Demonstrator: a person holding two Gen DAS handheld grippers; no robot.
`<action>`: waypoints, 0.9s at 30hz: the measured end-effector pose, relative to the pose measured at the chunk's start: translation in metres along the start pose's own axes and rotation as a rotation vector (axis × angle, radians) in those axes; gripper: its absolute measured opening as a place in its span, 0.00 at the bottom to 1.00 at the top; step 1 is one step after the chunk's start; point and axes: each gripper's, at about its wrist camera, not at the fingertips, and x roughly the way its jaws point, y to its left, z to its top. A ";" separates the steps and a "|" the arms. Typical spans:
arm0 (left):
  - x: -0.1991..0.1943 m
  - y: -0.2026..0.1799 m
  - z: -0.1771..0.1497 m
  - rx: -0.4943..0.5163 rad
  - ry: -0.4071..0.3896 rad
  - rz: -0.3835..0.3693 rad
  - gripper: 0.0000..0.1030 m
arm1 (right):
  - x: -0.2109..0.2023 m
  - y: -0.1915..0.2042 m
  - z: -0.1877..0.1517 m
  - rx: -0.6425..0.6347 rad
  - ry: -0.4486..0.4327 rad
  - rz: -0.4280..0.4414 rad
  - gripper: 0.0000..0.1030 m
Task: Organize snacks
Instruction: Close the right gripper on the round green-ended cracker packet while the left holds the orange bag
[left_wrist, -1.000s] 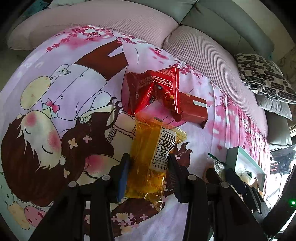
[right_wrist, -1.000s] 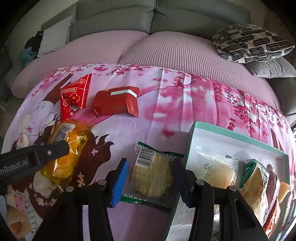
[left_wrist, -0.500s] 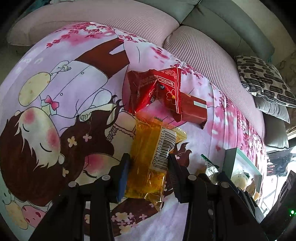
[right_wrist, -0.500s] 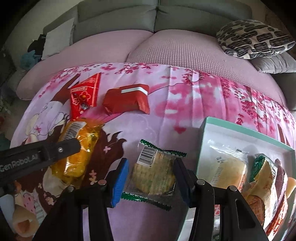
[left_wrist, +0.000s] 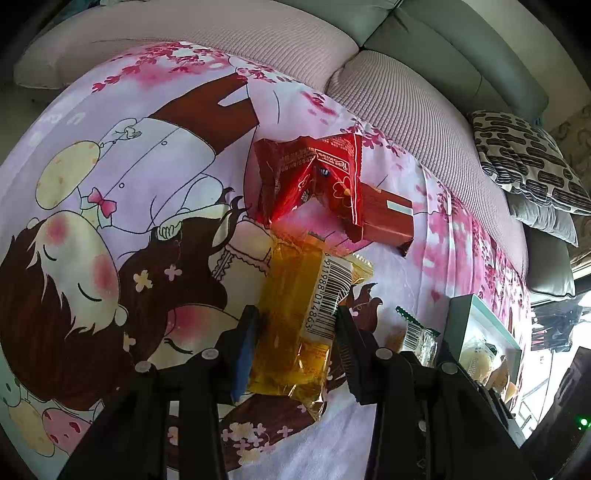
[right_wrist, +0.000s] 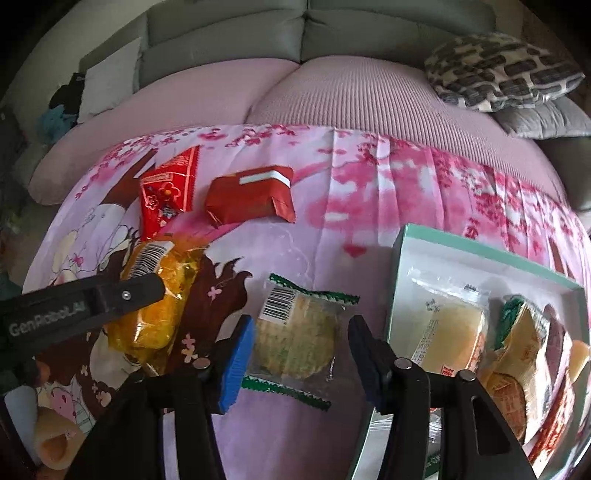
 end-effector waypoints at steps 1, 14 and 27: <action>0.000 0.000 0.000 0.000 0.000 0.000 0.42 | 0.001 0.000 0.000 0.005 0.003 0.004 0.59; 0.004 -0.001 0.000 0.006 0.009 0.007 0.44 | 0.015 0.012 -0.002 -0.005 0.026 -0.039 0.64; 0.014 -0.004 -0.002 0.016 0.031 0.030 0.50 | 0.023 0.016 -0.002 -0.011 0.029 -0.076 0.63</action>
